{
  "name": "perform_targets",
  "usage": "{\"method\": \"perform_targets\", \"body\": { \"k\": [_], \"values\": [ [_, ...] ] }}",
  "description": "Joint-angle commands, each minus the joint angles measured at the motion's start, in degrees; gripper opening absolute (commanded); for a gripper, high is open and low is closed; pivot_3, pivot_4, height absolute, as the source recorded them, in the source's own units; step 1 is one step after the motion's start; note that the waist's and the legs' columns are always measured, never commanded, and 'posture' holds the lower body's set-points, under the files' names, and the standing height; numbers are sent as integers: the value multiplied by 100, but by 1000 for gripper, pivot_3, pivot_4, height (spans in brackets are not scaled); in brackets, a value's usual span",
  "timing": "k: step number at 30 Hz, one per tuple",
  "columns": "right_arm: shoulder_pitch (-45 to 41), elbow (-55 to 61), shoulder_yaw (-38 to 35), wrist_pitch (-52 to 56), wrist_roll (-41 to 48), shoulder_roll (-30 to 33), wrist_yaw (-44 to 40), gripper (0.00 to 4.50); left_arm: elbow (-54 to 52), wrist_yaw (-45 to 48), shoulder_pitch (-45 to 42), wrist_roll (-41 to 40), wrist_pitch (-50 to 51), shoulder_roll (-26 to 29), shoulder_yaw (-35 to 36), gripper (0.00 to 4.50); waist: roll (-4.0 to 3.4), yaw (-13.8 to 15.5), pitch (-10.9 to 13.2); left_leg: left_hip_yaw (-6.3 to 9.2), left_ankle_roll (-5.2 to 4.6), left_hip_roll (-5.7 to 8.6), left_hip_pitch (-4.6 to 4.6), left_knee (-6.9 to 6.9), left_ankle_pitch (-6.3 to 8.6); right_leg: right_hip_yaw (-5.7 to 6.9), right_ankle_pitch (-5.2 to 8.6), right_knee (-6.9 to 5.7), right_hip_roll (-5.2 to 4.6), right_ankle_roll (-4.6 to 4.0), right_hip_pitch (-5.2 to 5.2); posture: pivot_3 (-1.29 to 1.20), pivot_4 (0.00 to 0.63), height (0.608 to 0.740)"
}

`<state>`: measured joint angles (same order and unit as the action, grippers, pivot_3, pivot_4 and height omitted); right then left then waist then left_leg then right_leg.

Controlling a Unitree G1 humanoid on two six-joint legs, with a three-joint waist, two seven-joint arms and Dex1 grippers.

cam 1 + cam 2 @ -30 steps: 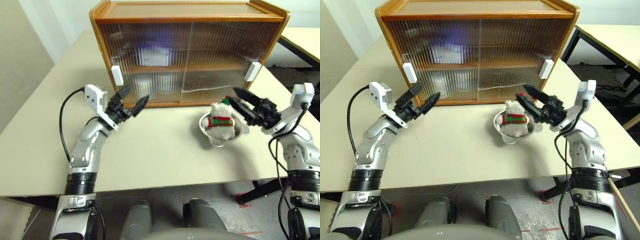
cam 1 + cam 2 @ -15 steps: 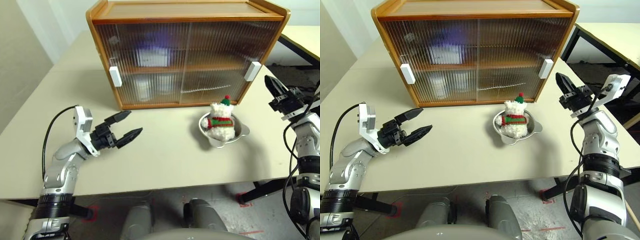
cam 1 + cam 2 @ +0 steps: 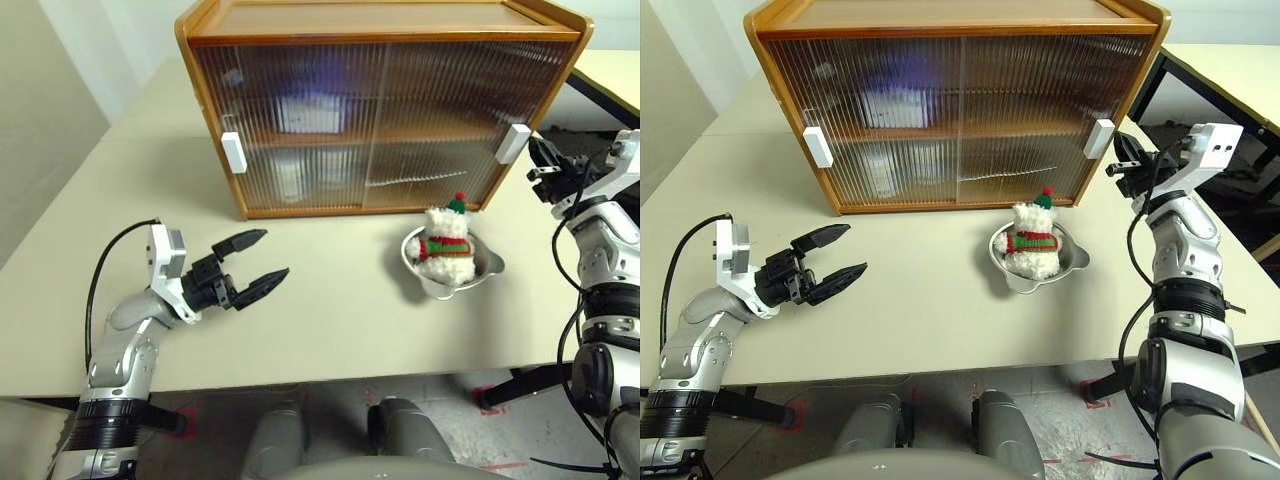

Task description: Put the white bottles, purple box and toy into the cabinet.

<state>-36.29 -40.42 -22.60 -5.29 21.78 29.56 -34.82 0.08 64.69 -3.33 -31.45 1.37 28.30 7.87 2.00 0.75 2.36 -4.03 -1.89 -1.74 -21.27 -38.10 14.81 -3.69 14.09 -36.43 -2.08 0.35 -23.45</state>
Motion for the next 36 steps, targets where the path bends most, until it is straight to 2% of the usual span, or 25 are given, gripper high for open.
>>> {"method": "perform_targets", "body": {
  "k": [1,13,28,36],
  "values": [
    [-135,75,132,128,26,-89,-98,28,-52,54,20,27,-70,13,-41,4500,0,-4,0,-1,0,0,1,0,0,0,-1,0,0,1,0,162,0,740],
    [-187,634,429,629,138,-474,-311,28,-235,85,-92,-633,179,-233,111,4500,-7,-117,2,7,-1,-16,5,12,-1,4,11,-36,21,-24,1,164,0,740],
    [-198,1485,1045,1191,176,-1380,-346,28,-169,9,-180,-607,141,-272,122,4500,-7,-3,2,11,-2,-7,10,4,-1,7,11,-37,13,-21,-6,165,0,740],
    [-249,1576,1328,1295,153,-1875,-348,28,-135,-57,-212,-537,87,-310,108,4500,-6,32,2,12,-2,-6,7,3,-1,13,9,-40,10,-23,-10,172,0,740]
  ]
}}
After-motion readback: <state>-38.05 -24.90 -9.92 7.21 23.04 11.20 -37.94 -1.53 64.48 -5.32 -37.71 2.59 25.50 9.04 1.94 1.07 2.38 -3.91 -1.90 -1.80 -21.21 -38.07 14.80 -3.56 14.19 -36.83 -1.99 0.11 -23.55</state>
